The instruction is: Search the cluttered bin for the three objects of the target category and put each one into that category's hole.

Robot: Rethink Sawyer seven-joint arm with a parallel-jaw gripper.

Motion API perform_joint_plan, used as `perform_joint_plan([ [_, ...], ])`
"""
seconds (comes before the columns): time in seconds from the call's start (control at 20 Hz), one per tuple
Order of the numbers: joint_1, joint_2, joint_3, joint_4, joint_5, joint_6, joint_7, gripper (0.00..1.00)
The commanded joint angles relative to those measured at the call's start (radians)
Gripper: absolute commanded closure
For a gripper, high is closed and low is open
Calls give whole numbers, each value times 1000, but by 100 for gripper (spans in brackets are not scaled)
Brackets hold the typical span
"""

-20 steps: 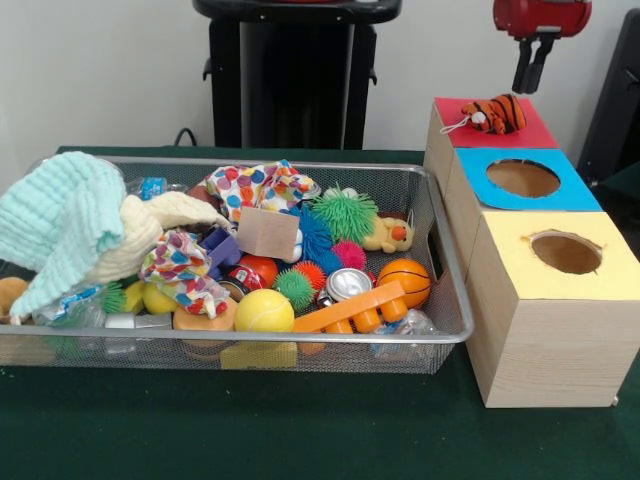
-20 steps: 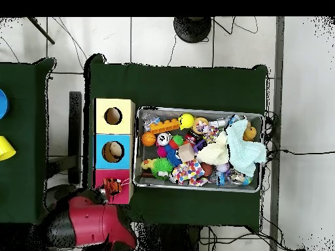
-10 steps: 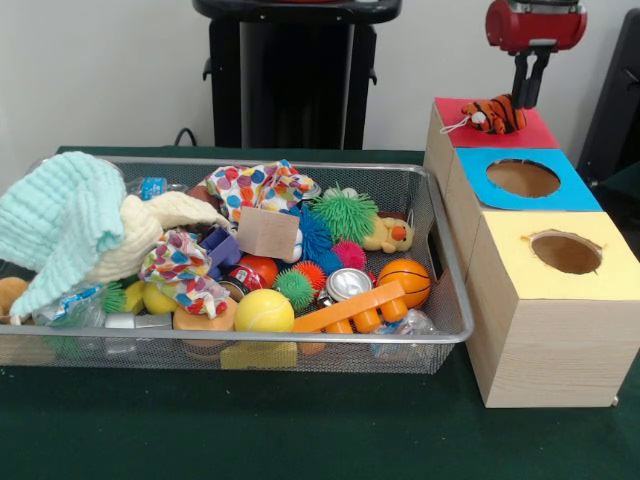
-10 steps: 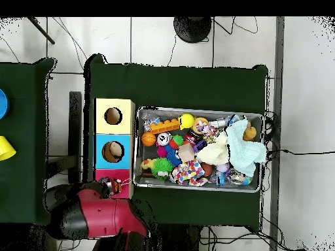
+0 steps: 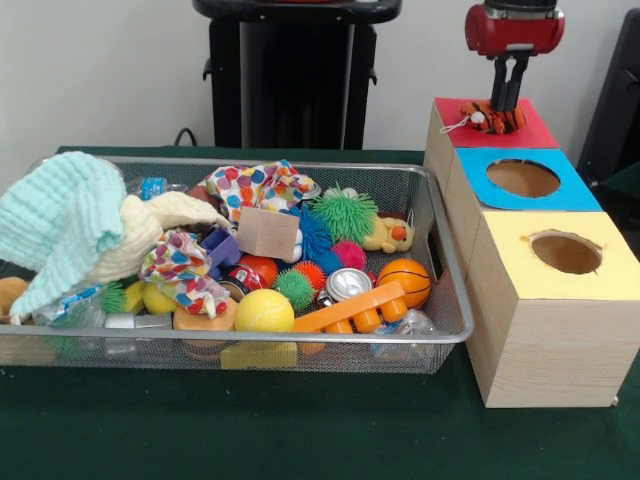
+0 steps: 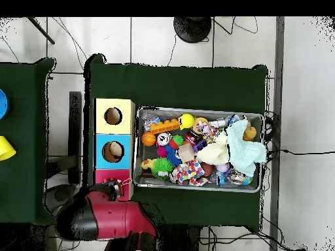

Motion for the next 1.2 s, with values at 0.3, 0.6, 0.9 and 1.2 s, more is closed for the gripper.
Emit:
perform_joint_plan([
  [0.3, 53, 18, -4, -4, -60, 36, 143, 100],
  [0.6, 67, 169, -26, -59, -67, -96, 152, 100],
  [0.9, 37, 231, 4, -73, -67, -172, 144, 100],
  [1.2, 35, 236, 13, -81, -56, -170, 140, 100],
])
